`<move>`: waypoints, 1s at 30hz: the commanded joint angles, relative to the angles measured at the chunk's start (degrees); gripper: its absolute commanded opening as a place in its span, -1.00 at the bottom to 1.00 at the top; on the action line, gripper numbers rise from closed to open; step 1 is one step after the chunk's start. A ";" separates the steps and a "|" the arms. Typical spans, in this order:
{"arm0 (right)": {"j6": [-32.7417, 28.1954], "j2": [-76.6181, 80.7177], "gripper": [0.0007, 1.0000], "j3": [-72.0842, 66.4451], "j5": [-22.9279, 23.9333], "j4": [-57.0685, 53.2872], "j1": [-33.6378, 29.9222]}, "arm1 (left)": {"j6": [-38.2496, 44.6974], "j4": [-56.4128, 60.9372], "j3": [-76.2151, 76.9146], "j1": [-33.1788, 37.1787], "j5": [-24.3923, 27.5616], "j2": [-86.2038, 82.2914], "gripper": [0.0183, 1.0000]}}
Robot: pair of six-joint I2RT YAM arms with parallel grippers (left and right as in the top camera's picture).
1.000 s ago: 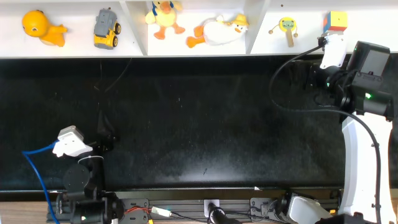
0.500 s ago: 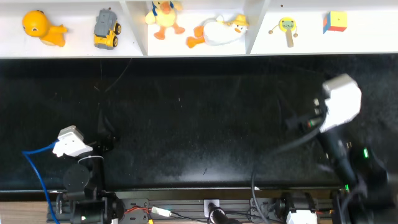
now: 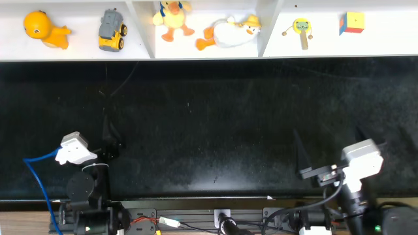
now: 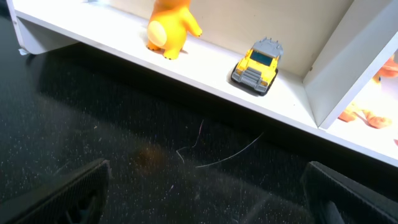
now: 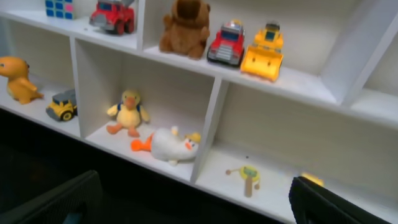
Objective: Store Toys
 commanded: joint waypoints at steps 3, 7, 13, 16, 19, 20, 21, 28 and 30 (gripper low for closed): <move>17.92 -10.40 0.99 -16.22 1.27 7.93 1.27 | 1.27 0.15 -0.35 0.26 0.76 -0.61 1.00; 21.75 -15.26 0.99 -25.99 1.29 16.81 2.58 | 1.27 0.17 -0.35 0.26 0.76 -0.61 1.00; 21.75 -19.02 0.99 -37.79 3.23 28.63 3.48 | 1.27 0.17 -0.35 0.26 0.76 -0.61 1.00; 21.97 -19.02 0.99 -42.12 3.23 34.01 4.04 | 1.27 0.17 -0.35 0.26 0.76 -0.61 0.99; 22.40 -19.02 0.99 -45.53 3.21 38.86 4.76 | 1.29 0.15 -0.35 0.26 0.76 -0.61 1.00; 24.13 -19.02 0.99 -47.28 3.21 41.31 4.96 | 1.27 0.17 -0.35 0.26 0.76 -0.61 1.00; 25.05 -19.02 0.99 -48.41 3.23 42.77 5.01 | 1.27 0.15 -0.35 0.26 0.76 -0.61 0.99; 32.22 -19.04 0.99 -54.60 3.69 45.48 5.05 | 1.27 0.15 -0.35 0.26 0.76 -0.61 1.00; 32.15 -19.04 0.99 -54.60 3.78 44.09 5.03 | 1.27 0.17 -0.35 0.26 0.76 -0.61 1.00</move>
